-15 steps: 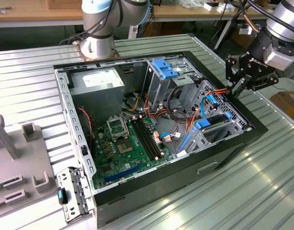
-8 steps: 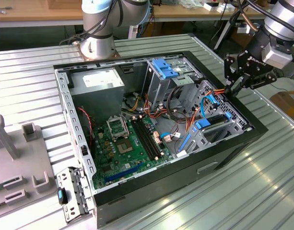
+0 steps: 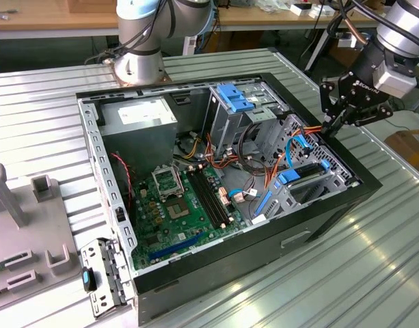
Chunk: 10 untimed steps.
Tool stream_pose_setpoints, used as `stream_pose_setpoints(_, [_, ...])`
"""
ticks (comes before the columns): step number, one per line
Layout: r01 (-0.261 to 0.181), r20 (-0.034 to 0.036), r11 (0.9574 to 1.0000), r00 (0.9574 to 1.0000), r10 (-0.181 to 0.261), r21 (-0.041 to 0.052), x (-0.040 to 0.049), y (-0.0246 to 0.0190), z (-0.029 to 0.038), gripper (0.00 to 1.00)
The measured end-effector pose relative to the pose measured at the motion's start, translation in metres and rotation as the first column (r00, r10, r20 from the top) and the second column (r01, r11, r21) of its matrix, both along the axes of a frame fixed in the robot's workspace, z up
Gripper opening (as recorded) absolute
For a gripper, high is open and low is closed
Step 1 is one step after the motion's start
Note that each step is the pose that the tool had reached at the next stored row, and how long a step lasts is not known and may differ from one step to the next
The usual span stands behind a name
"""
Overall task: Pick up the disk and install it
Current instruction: 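Insert the first disk wire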
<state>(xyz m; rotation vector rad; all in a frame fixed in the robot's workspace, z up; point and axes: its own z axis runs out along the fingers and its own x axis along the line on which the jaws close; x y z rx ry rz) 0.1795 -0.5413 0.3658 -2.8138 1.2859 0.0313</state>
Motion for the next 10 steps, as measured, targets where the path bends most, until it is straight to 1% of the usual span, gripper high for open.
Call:
stream_pose_setpoints(1, [0.0,0.0,1.0,1.0,0.0,-0.0001,0.0,0.0,0.0001,0.21])
stream_pose_setpoints(3, [0.0,0.0,1.0,1.0,0.0,0.0,0.0,0.0,0.0,0.18])
stream_pose_setpoints(10, [-0.001,0.0,1.0,1.0,0.001,0.0,0.0,0.0,0.0,0.17])
